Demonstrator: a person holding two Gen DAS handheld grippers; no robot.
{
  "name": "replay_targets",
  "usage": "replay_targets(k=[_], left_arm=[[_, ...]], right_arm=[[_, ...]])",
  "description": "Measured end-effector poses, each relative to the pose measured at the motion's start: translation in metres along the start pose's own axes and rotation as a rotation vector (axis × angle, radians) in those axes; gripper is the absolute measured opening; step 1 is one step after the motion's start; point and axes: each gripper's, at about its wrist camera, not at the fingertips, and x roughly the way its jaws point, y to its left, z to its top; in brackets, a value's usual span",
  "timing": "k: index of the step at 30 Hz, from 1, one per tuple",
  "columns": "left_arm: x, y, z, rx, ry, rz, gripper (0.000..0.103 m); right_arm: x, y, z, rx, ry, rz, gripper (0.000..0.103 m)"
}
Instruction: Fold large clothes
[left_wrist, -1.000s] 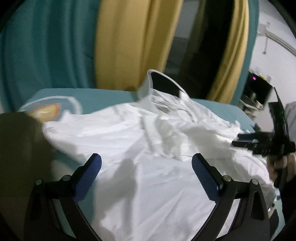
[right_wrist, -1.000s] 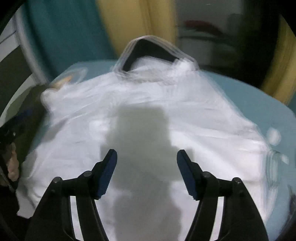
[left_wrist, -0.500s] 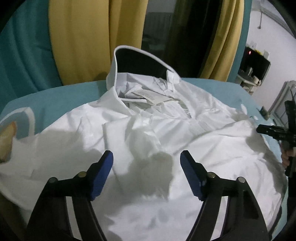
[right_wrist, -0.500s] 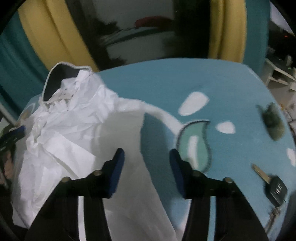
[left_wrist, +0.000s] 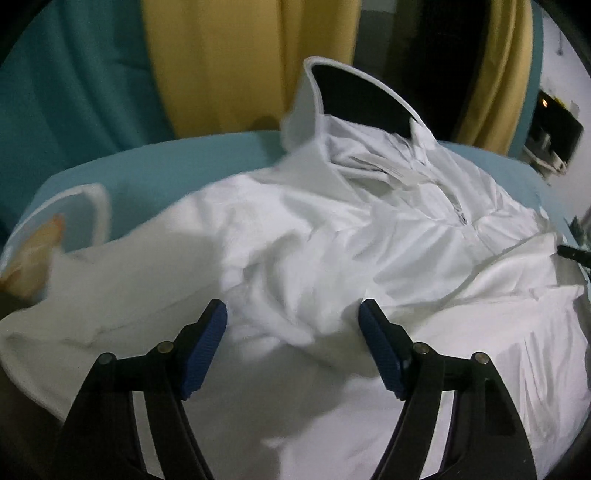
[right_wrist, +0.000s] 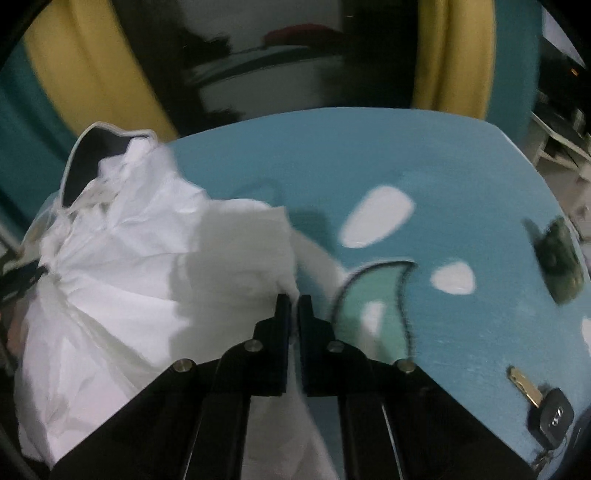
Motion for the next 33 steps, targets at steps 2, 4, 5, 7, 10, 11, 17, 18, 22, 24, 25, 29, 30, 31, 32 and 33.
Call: replay_targets(k=[2,4,5,7,10,11,17,18,22,24,25,29,30,31,32,33], left_arm=[[-0.018,0.008,-0.003,-0.013,-0.032,0.019,0.077],[-0.032,0.012,-0.002,-0.027,-0.056,0.003,0.077],[-0.038,0.011,0.000,-0.030,-0.067,-0.027,0.077],[-0.044,0.006,0.005,-0.019,-0.079,-0.076,0.077],[-0.037,-0.011,0.014,0.021,-0.085,-0.095,0.077],[-0.030,-0.014,0.015,0.036,-0.077,-0.097,0.077],[0.007,-0.019,-0.002,0.071,0.036,-0.105,0.031],[0.005,-0.015,-0.006,0.058,0.021,-0.115,0.026],[-0.018,0.002,-0.025,-0.025,-0.030,-0.140,0.012],[-0.030,0.010,-0.034,-0.056,-0.046,-0.138,0.012],[-0.036,0.014,-0.039,-0.083,-0.050,-0.144,0.012],[-0.053,0.030,-0.055,-0.190,-0.070,-0.209,0.017],[-0.054,0.031,-0.059,-0.204,-0.060,-0.215,0.022],[-0.053,0.032,-0.062,-0.211,-0.044,-0.212,0.024],[-0.052,0.031,-0.065,-0.217,-0.031,-0.214,0.024],[-0.052,0.031,-0.068,-0.220,-0.019,-0.228,0.024]], right_arm=[[-0.001,-0.007,0.000,0.041,-0.018,-0.042,0.004],[-0.006,-0.016,-0.001,0.092,-0.027,-0.084,0.004],[-0.008,-0.019,-0.001,0.114,-0.030,-0.102,0.005],[-0.015,-0.020,-0.001,0.138,-0.039,-0.105,0.005],[-0.027,-0.011,-0.004,0.122,-0.044,-0.126,0.012],[-0.031,-0.007,-0.006,0.118,-0.046,-0.123,0.017],[-0.052,0.023,-0.023,0.088,-0.066,-0.065,0.047],[-0.054,0.028,-0.026,0.082,-0.066,-0.054,0.047],[-0.053,0.054,-0.036,0.020,-0.056,0.022,0.047],[-0.046,0.072,-0.039,-0.046,-0.045,0.051,0.047],[-0.043,0.081,-0.041,-0.078,-0.045,0.062,0.047],[-0.023,0.115,-0.048,-0.208,-0.011,0.058,0.047],[-0.014,0.121,-0.051,-0.231,0.013,0.045,0.047],[-0.008,0.125,-0.053,-0.252,0.020,0.020,0.048],[-0.008,0.129,-0.055,-0.283,-0.003,-0.002,0.048],[-0.007,0.129,-0.054,-0.293,0.000,-0.009,0.048]])
